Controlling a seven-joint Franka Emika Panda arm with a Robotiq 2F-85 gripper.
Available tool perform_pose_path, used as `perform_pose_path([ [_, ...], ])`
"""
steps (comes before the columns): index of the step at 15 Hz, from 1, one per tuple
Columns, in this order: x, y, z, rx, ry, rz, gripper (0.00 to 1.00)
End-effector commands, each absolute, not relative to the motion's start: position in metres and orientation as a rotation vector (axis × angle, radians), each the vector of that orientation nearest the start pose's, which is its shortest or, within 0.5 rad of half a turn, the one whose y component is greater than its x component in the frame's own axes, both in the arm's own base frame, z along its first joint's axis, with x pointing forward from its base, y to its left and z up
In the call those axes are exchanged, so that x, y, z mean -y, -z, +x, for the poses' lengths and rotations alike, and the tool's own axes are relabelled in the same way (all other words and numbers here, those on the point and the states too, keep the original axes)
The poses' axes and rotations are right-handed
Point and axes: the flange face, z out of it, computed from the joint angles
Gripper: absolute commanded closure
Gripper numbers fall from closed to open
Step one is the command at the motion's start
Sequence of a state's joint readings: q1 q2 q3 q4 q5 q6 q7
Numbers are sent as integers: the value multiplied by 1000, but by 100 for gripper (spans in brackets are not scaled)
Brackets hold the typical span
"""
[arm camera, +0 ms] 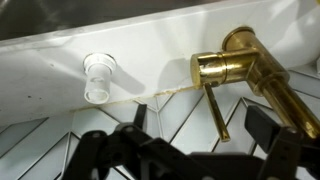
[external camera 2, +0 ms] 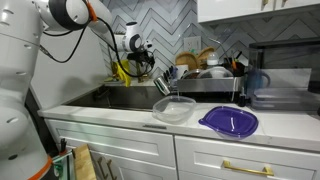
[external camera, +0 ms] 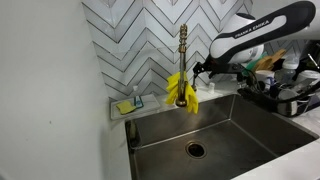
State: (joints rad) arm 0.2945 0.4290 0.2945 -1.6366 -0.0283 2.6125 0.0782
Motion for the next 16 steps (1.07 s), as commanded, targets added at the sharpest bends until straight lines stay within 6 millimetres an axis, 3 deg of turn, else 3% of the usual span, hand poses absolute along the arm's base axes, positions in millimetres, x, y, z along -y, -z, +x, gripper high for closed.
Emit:
perform_pose_path([
  [1, -384, -437, 616, 682, 778, -2685, 0],
  [16, -373, -432, 628, 724, 818, -2741, 0],
])
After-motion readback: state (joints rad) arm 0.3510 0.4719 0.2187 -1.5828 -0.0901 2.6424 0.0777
